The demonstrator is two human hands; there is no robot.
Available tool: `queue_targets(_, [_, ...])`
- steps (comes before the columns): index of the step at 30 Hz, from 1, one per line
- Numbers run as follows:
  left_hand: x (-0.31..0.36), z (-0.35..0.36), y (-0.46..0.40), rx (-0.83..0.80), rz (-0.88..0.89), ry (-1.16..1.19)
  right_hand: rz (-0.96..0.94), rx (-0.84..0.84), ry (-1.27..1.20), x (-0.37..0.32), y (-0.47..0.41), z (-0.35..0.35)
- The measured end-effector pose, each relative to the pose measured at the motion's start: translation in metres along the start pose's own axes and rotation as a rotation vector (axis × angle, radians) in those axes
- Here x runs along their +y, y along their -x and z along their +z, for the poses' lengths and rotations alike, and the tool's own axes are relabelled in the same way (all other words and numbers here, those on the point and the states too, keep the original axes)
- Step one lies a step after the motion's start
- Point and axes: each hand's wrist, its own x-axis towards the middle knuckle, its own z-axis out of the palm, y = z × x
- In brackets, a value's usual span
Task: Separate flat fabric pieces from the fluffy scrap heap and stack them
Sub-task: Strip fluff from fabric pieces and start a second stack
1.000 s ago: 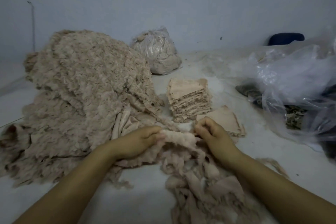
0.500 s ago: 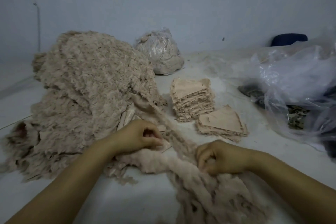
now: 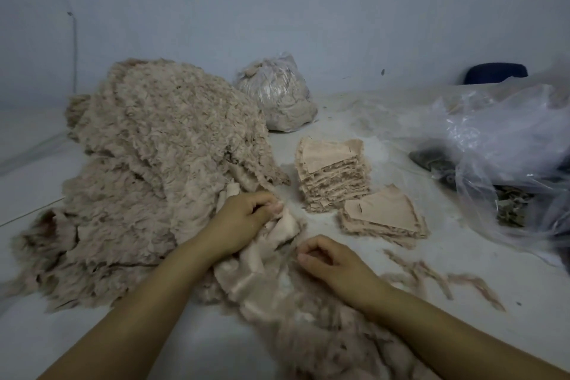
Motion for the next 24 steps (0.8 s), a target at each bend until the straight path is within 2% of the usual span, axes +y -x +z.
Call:
queue_targets(2, [0.007, 0.004, -0.002, 0.006, 0.033, 0.079, 0.070, 0.037, -0.305, -0.005, -0.001, -0.002])
queue_targets(4, [0.012, 0.011, -0.004, 0.000, 0.053, 0.115, 0.077, 0.060, -0.429, -0.011, -0.008, -0.007])
queue_targets(6, [0.015, 0.020, -0.006, 0.006, 0.073, 0.151, -0.009, 0.051, -0.401, -0.018, -0.014, -0.008])
queue_targets(9, [0.013, 0.025, -0.005, 0.051, 0.110, 0.182, -0.179, 0.237, -0.240, -0.018, -0.028, -0.012])
queue_targets(11, [-0.001, 0.018, -0.003, -0.023, 0.099, -0.062, -0.226, 0.354, -0.205, -0.015, -0.031, -0.022])
queue_targets(13, [-0.019, 0.009, -0.001, -0.244, -0.021, -0.383, -0.272, 0.421, -0.250, -0.009, -0.030, -0.037])
queue_targets(15, [-0.031, 0.001, 0.000, -0.379, -0.112, -0.472, -0.272, 0.442, -0.330, -0.003, -0.030, -0.044])
queue_targets(19, [-0.014, 0.007, -0.007, -0.147, 0.044, -0.143, -0.310, 0.384, -0.338, -0.004, -0.034, -0.032])
queue_targets(21, [-0.006, 0.024, -0.012, -0.202, 0.071, -0.144, -0.395, 0.378, -0.351, -0.012, -0.033, -0.027])
queue_targets(24, [-0.007, 0.047, -0.015, -0.270, 0.024, -0.150, -0.431, 0.488, -0.496, -0.013, -0.032, -0.034])
